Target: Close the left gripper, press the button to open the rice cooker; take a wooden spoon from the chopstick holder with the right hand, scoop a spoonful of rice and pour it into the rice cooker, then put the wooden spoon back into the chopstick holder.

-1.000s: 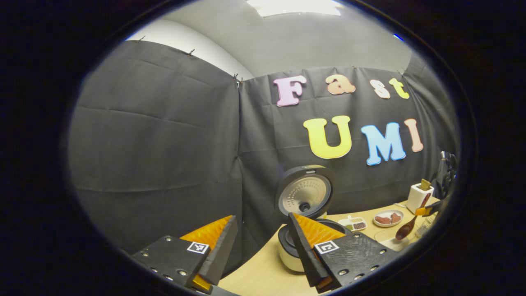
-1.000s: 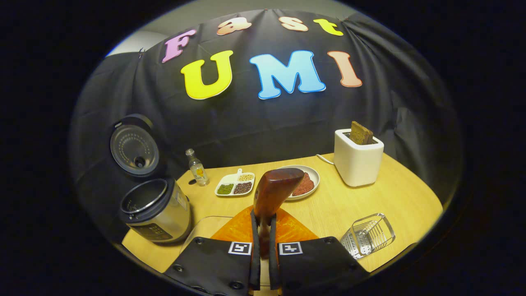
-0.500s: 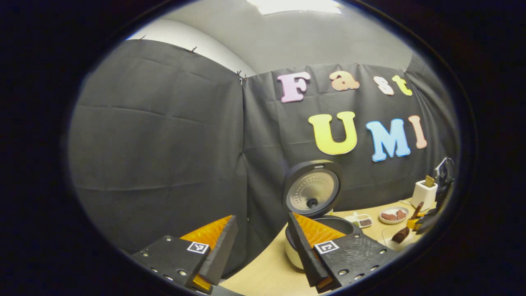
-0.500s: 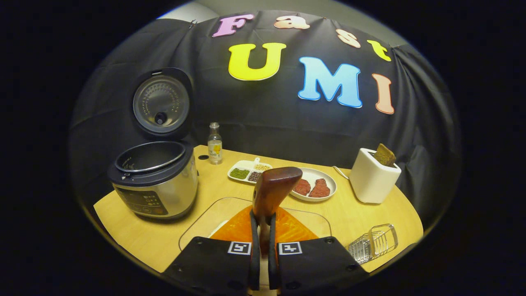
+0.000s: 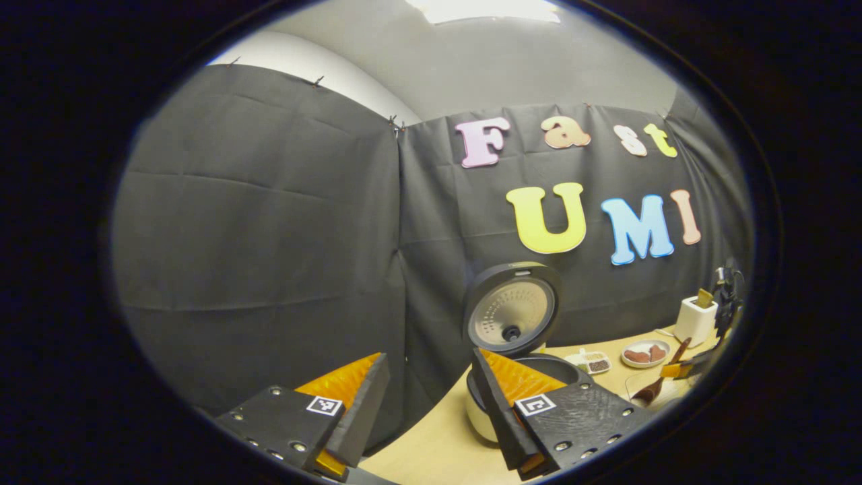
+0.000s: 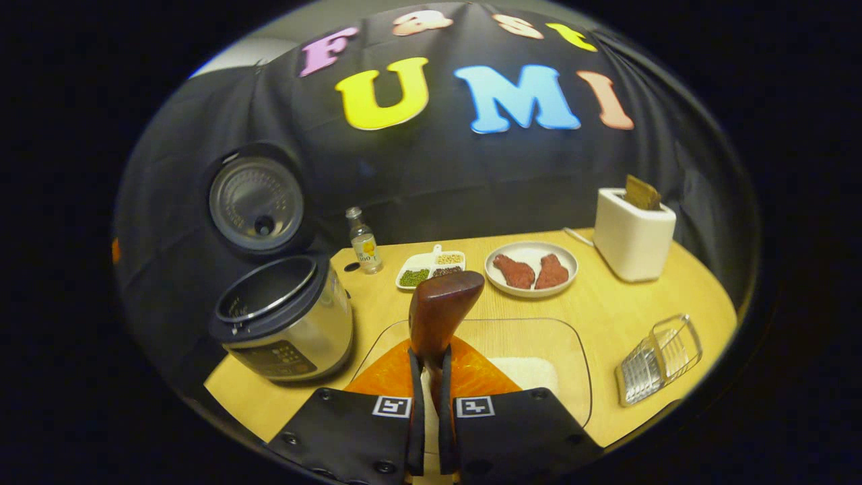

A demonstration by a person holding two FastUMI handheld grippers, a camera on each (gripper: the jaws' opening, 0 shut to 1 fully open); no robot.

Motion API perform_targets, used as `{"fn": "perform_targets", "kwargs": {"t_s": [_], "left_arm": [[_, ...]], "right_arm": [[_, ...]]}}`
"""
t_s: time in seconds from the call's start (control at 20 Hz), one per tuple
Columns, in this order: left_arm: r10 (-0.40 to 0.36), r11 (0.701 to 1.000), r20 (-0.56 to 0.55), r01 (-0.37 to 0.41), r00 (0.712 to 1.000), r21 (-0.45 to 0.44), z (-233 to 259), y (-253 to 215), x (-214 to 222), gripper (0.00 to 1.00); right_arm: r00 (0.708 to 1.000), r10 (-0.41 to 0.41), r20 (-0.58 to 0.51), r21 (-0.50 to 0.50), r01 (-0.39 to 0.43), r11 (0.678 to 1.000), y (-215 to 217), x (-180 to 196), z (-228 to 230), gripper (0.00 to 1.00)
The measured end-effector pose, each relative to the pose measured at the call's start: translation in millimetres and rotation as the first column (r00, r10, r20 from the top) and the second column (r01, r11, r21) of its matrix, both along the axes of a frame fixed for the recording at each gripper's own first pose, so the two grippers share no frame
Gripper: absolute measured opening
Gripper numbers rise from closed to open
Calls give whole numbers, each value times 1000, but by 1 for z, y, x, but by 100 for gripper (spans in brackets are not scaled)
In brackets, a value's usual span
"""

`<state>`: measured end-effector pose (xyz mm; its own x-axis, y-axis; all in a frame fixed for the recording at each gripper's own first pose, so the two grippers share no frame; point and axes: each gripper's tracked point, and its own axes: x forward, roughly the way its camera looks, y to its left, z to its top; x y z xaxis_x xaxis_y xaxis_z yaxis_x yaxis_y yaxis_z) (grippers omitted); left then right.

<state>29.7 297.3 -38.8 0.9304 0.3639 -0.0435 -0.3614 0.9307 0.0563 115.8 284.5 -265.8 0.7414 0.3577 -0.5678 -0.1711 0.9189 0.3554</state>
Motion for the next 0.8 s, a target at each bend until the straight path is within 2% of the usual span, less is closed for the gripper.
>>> {"fn": "perform_targets", "kwargs": {"t_s": [0.15, 0.35, 0.6, 0.8], "left_arm": [[-10, 1000, 3, 10, 1000, -1, 3, -9, 2, 76], [-31, 999, 4, 31, 1000, 10, 9, -21, 9, 76], [-51, 999, 17, 51, 999, 14, 17, -31, 13, 76], [-51, 999, 19, 51, 999, 13, 16, -31, 10, 76]], "right_arm": [[980, -128, -152, 190, 156, 969, -24, 5, -8, 10], [937, -205, -283, 354, 301, 886, -42, 8, -12, 10], [902, -244, -355, 495, 403, 770, -59, 15, 7, 10], [894, -239, -380, 586, 432, 685, -57, 27, 32, 10]]}}
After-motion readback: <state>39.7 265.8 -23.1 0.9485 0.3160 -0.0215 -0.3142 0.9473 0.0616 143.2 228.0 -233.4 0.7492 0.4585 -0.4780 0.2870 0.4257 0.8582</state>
